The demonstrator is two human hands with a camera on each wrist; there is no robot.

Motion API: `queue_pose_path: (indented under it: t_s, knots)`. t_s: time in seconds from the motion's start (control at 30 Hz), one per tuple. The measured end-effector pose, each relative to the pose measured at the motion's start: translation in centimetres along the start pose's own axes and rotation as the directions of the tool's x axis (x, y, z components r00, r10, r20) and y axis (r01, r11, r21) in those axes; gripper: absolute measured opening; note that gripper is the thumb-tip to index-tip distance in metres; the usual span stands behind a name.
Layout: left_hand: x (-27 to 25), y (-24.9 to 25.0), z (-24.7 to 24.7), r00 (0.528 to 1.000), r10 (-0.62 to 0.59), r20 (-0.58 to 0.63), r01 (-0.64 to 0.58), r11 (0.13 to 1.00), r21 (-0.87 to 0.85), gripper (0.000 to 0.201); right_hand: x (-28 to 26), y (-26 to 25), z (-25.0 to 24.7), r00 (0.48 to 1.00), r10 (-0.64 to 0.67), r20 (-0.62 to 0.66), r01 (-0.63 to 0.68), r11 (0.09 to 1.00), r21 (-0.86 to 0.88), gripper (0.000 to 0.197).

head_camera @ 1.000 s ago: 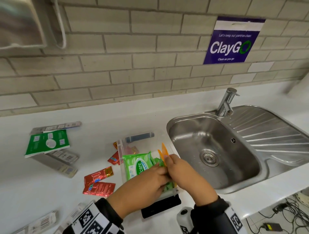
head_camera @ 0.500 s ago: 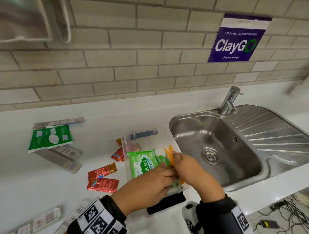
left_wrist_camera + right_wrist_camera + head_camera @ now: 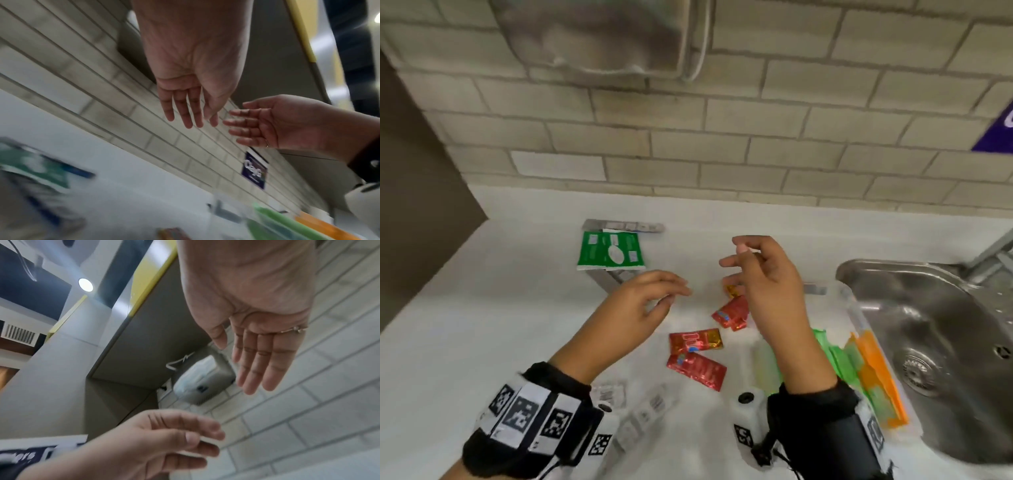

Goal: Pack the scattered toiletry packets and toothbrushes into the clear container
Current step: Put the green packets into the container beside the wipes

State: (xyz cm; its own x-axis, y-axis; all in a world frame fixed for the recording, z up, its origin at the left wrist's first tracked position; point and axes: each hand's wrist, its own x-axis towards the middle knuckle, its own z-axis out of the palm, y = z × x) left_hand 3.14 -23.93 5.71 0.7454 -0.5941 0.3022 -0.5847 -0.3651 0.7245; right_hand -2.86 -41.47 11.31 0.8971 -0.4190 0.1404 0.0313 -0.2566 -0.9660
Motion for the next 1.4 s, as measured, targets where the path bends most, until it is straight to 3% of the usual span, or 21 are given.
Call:
queue_pose_path:
  t_s: [0.1,0.17,0.23,0.33,0.47,0.53,0.67,0.77,0.83,0.9,1.0,1.1,1.2,1.4]
  knots:
    - [-2.0,-4.1,-3.5,0.989,-0.113,-0.093,0.114,0.994,-0.003,0.039,2.6,2.3,7.1,0.994,-0.029,0.11,0.052,0.976,-0.211,0.015]
    - [-3.4,-6.4,-5.2,0.976,-0.162,-0.145,0.161,0.987,-0.015,0.047,4.7,4.1,11.7,0.977,-0.058,0.207,0.138,0.907,-0.397,0.025]
    - [-4.7,-8.2,-6.6,0.959,-0.22,-0.18,0.218,0.975,-0.028,0.049,7.0,5.9,15.9,0.938,-0.01,0.346,0.202,0.827,-0.525,0.035]
    - [-6.4,-10.7,-7.9,0.932,-0.303,-0.2,0.301,0.953,-0.041,0.033,10.2,8.6,21.0,0.878,0.033,0.478,0.306,0.729,-0.612,0.043]
    - [-8.0,-13.5,-9.1,0.911,-0.35,-0.217,0.352,0.936,-0.03,0.029,13.1,11.8,24.5,0.832,0.18,0.525,0.355,0.555,-0.752,0.062]
    - [-8.1,-14.6,-9.5,0.909,-0.358,-0.213,0.361,0.932,-0.024,0.028,13.5,12.6,24.6,0.811,0.26,0.525,0.317,0.56,-0.766,0.063]
    - [-6.4,-16.5,-9.6,0.928,-0.351,-0.125,0.356,0.935,0.015,0.029,13.1,13.0,23.6,0.837,0.23,0.497,0.258,0.635,-0.728,0.045]
    - [-2.8,-18.2,-8.9,0.949,-0.314,-0.035,0.316,0.942,0.114,0.041,12.2,12.8,21.9,0.845,0.243,0.476,0.207,0.673,-0.71,0.036]
    - [0.5,-19.2,-8.2,0.939,-0.343,0.03,0.329,0.92,0.213,0.053,11.2,12.8,20.9,0.845,0.243,0.477,0.178,0.712,-0.679,0.035]
    - [3.6,-19.9,-7.5,0.908,-0.402,0.116,0.344,0.875,0.34,0.064,10.3,12.8,20.2,0.853,0.23,0.469,0.203,0.681,-0.704,0.035]
    - [6.3,-20.8,-6.0,0.822,-0.475,0.314,0.234,0.785,0.573,0.072,9.2,13.1,19.4,0.861,0.218,0.46,0.277,0.559,-0.782,0.031]
    - [6.7,-21.2,-4.5,0.745,-0.541,0.39,0.217,0.75,0.625,0.075,8.7,13.7,18.5,0.845,0.26,0.467,0.318,0.457,-0.831,0.033]
    - [6.0,-20.7,-4.0,0.754,-0.546,0.364,0.192,0.714,0.673,0.069,8.0,13.8,17.6,0.838,0.284,0.466,0.314,0.445,-0.838,0.039]
    - [3.1,-19.8,-4.9,0.761,-0.546,0.351,0.232,0.734,0.639,0.053,5.4,13.1,15.8,0.878,0.199,0.435,0.291,0.5,-0.816,0.028]
